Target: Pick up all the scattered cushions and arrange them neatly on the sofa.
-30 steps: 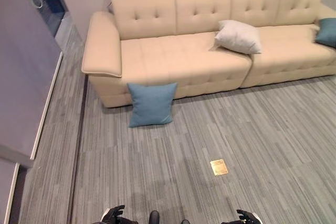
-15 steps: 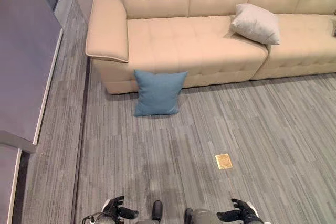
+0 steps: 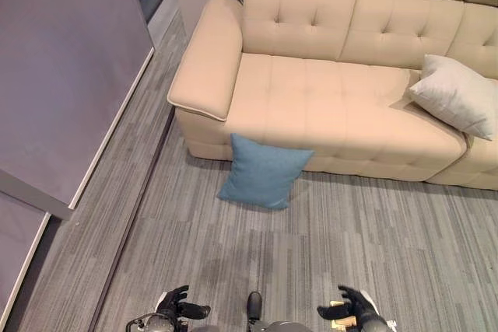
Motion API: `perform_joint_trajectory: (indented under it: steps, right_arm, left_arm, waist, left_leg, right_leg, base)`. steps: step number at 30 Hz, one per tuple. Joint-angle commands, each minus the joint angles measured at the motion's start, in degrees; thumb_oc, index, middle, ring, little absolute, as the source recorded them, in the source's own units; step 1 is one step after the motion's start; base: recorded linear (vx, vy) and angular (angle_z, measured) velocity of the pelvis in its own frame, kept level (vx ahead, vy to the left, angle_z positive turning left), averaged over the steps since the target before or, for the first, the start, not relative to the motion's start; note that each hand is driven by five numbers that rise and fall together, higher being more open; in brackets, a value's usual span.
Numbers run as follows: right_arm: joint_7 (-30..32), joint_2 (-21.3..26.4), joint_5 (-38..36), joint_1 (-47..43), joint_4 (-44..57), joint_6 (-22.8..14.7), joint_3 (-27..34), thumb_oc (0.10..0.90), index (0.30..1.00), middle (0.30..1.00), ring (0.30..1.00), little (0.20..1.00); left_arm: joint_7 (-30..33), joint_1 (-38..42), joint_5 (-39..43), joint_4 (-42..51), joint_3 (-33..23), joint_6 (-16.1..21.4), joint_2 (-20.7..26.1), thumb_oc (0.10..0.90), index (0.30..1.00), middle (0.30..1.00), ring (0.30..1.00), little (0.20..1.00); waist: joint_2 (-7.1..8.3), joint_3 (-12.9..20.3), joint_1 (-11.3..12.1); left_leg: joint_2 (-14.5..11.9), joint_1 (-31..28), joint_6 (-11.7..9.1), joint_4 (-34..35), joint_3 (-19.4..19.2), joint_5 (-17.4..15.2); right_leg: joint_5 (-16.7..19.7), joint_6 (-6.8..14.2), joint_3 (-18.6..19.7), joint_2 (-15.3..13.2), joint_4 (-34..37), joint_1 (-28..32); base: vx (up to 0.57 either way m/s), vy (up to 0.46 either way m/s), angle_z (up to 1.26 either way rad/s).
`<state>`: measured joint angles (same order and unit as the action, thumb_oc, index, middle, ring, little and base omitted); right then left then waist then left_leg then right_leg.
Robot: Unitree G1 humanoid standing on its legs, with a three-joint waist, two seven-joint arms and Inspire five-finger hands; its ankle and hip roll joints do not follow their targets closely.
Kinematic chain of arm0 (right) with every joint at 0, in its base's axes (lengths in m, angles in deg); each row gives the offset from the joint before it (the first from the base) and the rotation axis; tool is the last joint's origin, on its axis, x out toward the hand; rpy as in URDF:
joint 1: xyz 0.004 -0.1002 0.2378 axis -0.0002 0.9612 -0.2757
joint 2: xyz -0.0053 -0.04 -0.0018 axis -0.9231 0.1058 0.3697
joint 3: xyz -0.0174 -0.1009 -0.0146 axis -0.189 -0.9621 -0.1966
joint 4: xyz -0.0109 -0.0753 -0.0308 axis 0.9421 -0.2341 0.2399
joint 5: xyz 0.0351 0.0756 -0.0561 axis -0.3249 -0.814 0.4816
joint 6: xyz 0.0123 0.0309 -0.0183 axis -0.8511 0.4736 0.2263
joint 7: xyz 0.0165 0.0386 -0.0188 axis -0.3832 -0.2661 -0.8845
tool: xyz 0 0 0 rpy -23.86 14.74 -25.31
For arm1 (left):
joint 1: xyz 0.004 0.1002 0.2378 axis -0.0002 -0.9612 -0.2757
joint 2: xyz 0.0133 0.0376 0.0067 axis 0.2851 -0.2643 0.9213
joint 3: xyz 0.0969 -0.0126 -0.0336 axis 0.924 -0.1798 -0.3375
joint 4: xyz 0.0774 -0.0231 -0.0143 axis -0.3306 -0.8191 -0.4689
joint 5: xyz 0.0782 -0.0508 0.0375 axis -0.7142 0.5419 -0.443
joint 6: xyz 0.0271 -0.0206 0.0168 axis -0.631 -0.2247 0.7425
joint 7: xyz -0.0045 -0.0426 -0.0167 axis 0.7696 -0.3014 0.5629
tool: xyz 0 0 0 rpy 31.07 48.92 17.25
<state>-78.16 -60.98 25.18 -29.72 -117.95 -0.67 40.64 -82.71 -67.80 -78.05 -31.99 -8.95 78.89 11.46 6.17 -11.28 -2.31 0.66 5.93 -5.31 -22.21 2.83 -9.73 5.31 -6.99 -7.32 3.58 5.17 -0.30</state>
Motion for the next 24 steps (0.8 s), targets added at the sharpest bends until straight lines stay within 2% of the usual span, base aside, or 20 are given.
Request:
perform_joint_trajectory:
  steps: [1,3,6,9,10,12,15,17,19,21,24]
  right_arm:
    - [1.03,2.48,-1.8,3.86,-0.9,0.02,0.67,0.8,0.9,0.9,0.9,0.9]
    - [1.62,2.37,-1.5,3.93,-1.31,0.44,0.79,0.8,0.9,0.9,0.9,0.9]
    - [1.35,1.81,-1.33,4.44,-1.2,0.54,1.0,0.8,0.9,0.9,0.9,0.9]
    - [1.12,0.93,-0.48,4.91,-1.33,0.66,0.86,0.8,0.9,0.9,0.9,0.9]
    - [1.05,0.6,-0.2,4.8,-1.15,0.74,0.7,0.8,0.9,0.9,0.9,0.9]
    - [0.91,0.46,-0.11,4.75,-0.9,0.8,0.6,0.8,0.9,0.9,0.9,0.9]
    - [0.83,0.17,0.33,4.18,-0.08,0.95,0.31,0.8,0.9,0.9,0.9,0.9]
    - [0.73,-0.01,0.48,3.9,0.64,0.86,0.1,0.8,0.9,0.9,0.9,0.9]
    - [0.7,0.0,0.7,3.9,0.86,0.89,0.0,0.8,0.9,0.9,0.9,0.9]
    - [0.84,0.09,0.94,3.58,1.15,0.95,-0.26,0.8,0.9,0.9,0.9,0.9]
    - [0.9,0.52,1.22,3.22,1.57,0.88,-0.65,0.8,0.9,0.9,0.9,0.9]
  left_arm:
    - [0.18,1.36,-0.68,-0.09,2.49,0.86,2.0,0.8,0.9,0.9,0.9,0.9]
    - [0.33,1.4,-1.01,0.0,2.84,0.84,2.23,0.8,0.9,0.9,0.9,0.9]
    - [0.26,1.05,-1.08,-0.32,2.39,0.63,2.19,0.8,0.9,0.9,0.9,0.9]
    - [0.13,-0.03,-1.52,-1.25,1.85,0.49,2.0,0.8,0.9,0.9,0.9,0.9]
    - [0.29,-0.39,-1.72,-1.44,1.57,0.41,2.17,0.8,0.9,0.9,0.9,0.9]
    - [0.22,-0.53,-1.8,-1.54,1.43,0.34,2.31,0.8,0.9,0.9,0.9,0.9]
    - [0.28,-0.56,-1.77,-1.29,1.1,0.21,2.83,0.8,0.9,0.9,0.9,0.9]
    - [0.22,-0.9,-1.5,-1.31,0.49,0.23,3.41,0.8,0.9,0.9,0.9,0.9]
    - [0.24,-1.03,-1.4,-1.38,0.39,0.33,3.49,0.8,0.9,0.9,0.9,0.9]
    - [0.1,-1.18,-1.44,-1.44,0.48,0.25,3.71,0.8,0.9,0.9,0.9,0.9]
    - [-0.06,-1.21,-1.33,-1.69,0.59,0.27,3.77,0.8,0.9,0.9,0.9,0.9]
  waist:
    - [-0.05,-0.23,-0.23]
    - [-0.44,-0.39,0.74]
    - [-0.81,0.26,0.76]
    - [-0.82,1.24,0.88]
    - [-0.82,1.67,1.06]
    - [-0.86,1.78,1.11]
    - [-1.35,1.44,1.0]
    - [-1.82,1.02,0.88]
    - [-2.04,0.82,0.96]
    - [-2.24,1.13,0.87]
    - [-2.2,0.67,0.57]
  left_leg:
    - [1.13,0.41,4.41,9.67,-2.33,2.57]
    - [-0.63,6.35,3.75,14.43,-4.7,9.39]
    - [-0.81,4.35,4.11,17.21,-5.16,9.58]
    - [0.52,2.74,5.03,17.67,-4.78,8.91]
    - [1.04,1.72,5.88,17.75,-5.17,8.16]
    - [1.33,0.98,6.39,17.88,-5.35,7.66]
    - [1.64,-0.44,7.76,18.22,-5.82,6.52]
    - [1.8,-1.64,8.7,18.34,-5.97,5.54]
    - [1.73,-2.32,8.9,18.5,-6.09,5.14]
    - [1.7,-4.03,8.88,19.58,-6.03,4.45]
    - [2.02,-6.05,8.82,19.89,-6.07,3.22]
  right_leg:
    - [-10.72,8.11,4.02,-4.32,-6.82,0.48]
    - [-12.87,8.27,4.38,-3.63,-6.2,3.33]
    - [-13.42,8.52,4.71,-3.66,-6.95,3.77]
    - [-13.86,9.71,5.75,-5.07,-9.39,3.73]
    - [-13.61,10.7,6.13,-6.13,-11.18,3.25]
    - [-13.44,11.13,6.62,-6.56,-12.69,2.76]
    - [-12.16,12.59,7.1,-7.72,-19.12,-0.37]
    - [-9.77,13.51,6.84,-8.74,-24.03,-2.67]
    - [-9.06,13.57,5.87,-9.49,-25.1,-3.69]
    - [-9.7,12.91,3.61,-9.71,-22.22,-4.62]
    - [-8.64,12.41,-0.17,-9.14,-17.37,-7.16]
  base:
    - [0.24,0.039,0.06]
    - [0.24,0.086,0.12]
    - [0.2,0.117,-0.14]
    - [0.23,0.187,-0.54]
    - [0.17,0.18,-0.44]
    - [0.12,0.137,-0.32]
    - [0.11,0.151,-0.12]
    - [0.12,0.106,-0.18]
    - [0.1,0.049,-0.17]
    - [0.17,0.013,-0.16]
    - [0.17,-0.029,-0.21]
